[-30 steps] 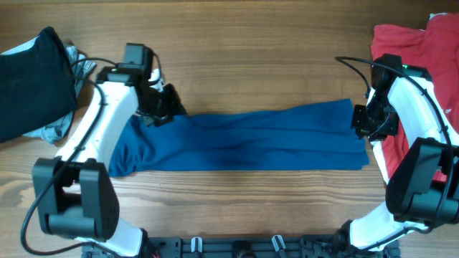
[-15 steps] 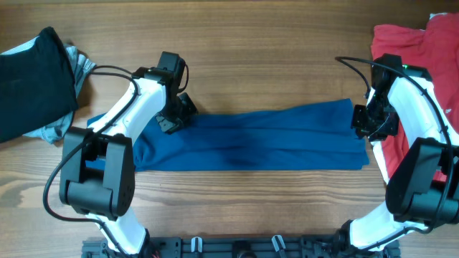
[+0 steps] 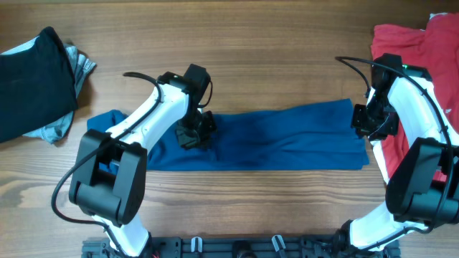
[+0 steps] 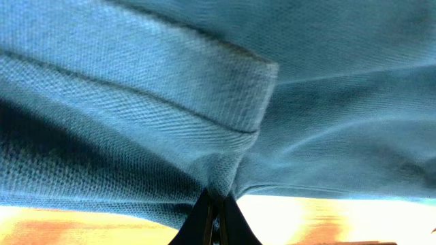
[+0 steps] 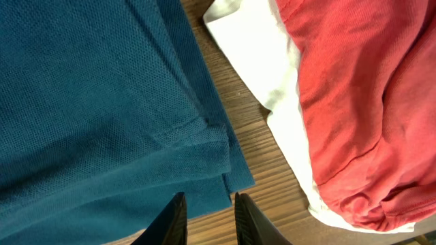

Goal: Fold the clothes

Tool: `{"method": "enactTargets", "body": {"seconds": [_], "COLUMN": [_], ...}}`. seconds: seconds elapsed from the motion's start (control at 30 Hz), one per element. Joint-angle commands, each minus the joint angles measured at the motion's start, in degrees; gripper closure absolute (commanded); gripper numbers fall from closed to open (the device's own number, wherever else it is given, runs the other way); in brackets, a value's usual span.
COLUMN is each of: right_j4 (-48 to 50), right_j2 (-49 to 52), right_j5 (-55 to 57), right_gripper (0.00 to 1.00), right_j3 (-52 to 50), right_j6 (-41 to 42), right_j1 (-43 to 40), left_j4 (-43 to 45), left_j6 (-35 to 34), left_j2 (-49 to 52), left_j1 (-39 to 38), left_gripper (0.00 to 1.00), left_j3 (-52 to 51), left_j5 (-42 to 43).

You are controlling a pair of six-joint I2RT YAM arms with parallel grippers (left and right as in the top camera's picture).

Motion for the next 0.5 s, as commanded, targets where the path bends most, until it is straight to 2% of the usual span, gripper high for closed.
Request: {"method": "enactTargets", "body": {"seconds": [0.0,0.1,0.13,0.2,0.27,0.4,0.47], "right_j4": [0.13,0.11,0.11,0.11,0.11,0.79,0.81], "right_j2": [-1.36,-1.36,-1.36,-1.36,-1.38,-1.36,-1.36], "right_j5": [0.5,-0.26,-0.26,-0.26,-0.26,-0.26,-0.28], "right_gripper": [0.76,0.76,0.76,0.76,0.76,0.76,0.76], "right_j3": [-0.35,-0.35,-0.35,-0.35,-0.35,-0.35,-0.35], "right_j6": [0.24,0.17,0.2,0.17,0.15,0.07,0.09], "right_j1": [-0.33,-0.33,-0.33,-0.33,-0.33,-0.33,-0.33], "left_j4": [2.49,3.74,3.56,2.71,-0.24,-3.41,-3.39], "left_j6": [-2.1,-2.05,-2.05,-2.01,-1.86,-1.55,-1.42], "left_j2": [-1.57,-1.57,-1.57,-1.6,-2.29,-9.94,-13.84], "left_j1": [-0.74,-0.74,-0.74,-0.72,0.98,7.65,11.74], "left_gripper": [0.96,0.89,0.73,0.67,0.74,0.75,0.83], "left_j3": [0.35,0.35,0.35,0.35,0.35,0.35,0.35], "left_j5": [0.85,0.66,0.66,0.63,-0.92,-11.54,-15.15]}}
